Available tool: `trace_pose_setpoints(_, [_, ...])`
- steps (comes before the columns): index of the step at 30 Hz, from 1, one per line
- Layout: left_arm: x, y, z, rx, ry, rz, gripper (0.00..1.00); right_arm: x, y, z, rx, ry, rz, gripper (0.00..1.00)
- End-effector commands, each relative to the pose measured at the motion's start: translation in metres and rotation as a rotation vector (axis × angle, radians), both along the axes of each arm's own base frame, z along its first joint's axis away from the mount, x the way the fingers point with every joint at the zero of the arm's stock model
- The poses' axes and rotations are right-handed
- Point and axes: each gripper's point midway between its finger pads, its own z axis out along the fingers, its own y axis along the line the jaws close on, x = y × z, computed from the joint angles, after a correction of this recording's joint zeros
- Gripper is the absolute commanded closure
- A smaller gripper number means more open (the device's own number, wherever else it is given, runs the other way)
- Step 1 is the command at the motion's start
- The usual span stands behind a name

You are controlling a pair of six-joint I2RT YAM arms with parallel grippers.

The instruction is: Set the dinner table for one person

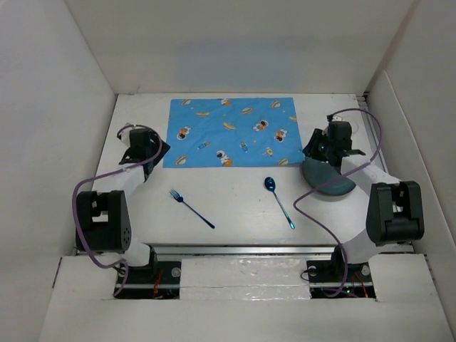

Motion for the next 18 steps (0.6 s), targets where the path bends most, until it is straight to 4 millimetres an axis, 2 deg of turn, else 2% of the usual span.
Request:
trace_pose_setpoints(1, [0.002,-0.013,0.062,-0.064,-0.169,-0.041,0.42,0.004,0.002,0.049,-0.004,-0.093,0.009,0.58])
trace_pose_setpoints(2, [0.001,-0.019,0.076,-0.079,-0.206,-0.075,0.47,0.001,0.002,0.056,0.0,-0.107,0.004,0.58])
trace_pose_setpoints(3, [-0.001,-0.023,0.086,-0.084,-0.236,-0.1,0.55,-0.007,-0.004,0.053,0.004,-0.108,-0.02,0.55])
trace_pose_setpoints(4, [-0.006,-0.033,0.113,-0.101,-0.311,-0.158,0.78,-0.014,-0.008,0.071,0.012,-0.159,-0.037,0.54])
trace_pose_setpoints(5, [-0.01,-0.039,0.129,-0.11,-0.355,-0.194,0.87,-0.018,-0.02,0.078,0.023,-0.19,-0.076,0.54])
trace_pose_setpoints(6, [-0.015,-0.046,0.136,-0.127,-0.38,-0.232,0.95,-0.032,-0.026,0.066,0.05,-0.169,-0.118,0.51])
trace_pose_setpoints(7, [-0.033,-0.072,0.168,-0.172,-0.466,-0.362,1.0,-0.047,-0.042,0.086,0.074,-0.253,-0.186,0.47])
trace_pose_setpoints(8, [-0.034,-0.072,0.168,-0.172,-0.467,-0.363,1.0,-0.047,-0.05,0.086,0.066,-0.255,-0.214,0.47])
trace_pose_setpoints(9, [-0.044,-0.078,0.189,-0.178,-0.532,-0.404,1.0,-0.058,-0.057,0.071,0.09,-0.23,-0.265,0.41])
trace_pose_setpoints(10, [-0.056,-0.089,0.198,-0.202,-0.557,-0.471,1.0,-0.069,-0.064,0.082,0.098,-0.273,-0.301,0.38])
trace_pose_setpoints(11, [-0.063,-0.092,0.202,-0.205,-0.574,-0.493,1.0,-0.075,-0.073,0.077,0.098,-0.27,-0.346,0.35])
trace_pose_setpoints(12, [-0.077,-0.094,0.22,-0.192,-0.627,-0.523,1.0,-0.082,-0.088,0.073,0.11,-0.271,-0.41,0.31])
trace_pose_setpoints(13, [-0.086,-0.101,0.226,-0.193,-0.641,-0.574,1.0,-0.091,-0.096,0.057,0.11,-0.244,-0.449,0.28])
trace_pose_setpoints(14, [-0.094,-0.103,0.236,-0.163,-0.67,-0.608,1.0,-0.096,-0.103,0.054,0.12,-0.242,-0.478,0.26])
trace_pose_setpoints(15, [-0.105,-0.105,0.245,-0.14,-0.691,-0.638,0.96,-0.102,-0.119,0.047,0.128,-0.23,-0.534,0.23])
trace_pose_setpoints(16, [-0.115,-0.11,0.251,-0.124,-0.713,-0.687,0.87,-0.107,-0.125,0.037,0.132,-0.207,-0.558,0.21])
trace_pose_setpoints(18, [-0.13,-0.113,0.257,-0.074,-0.755,-0.742,0.81,-0.112,-0.134,0.019,0.152,-0.157,-0.588,0.16])
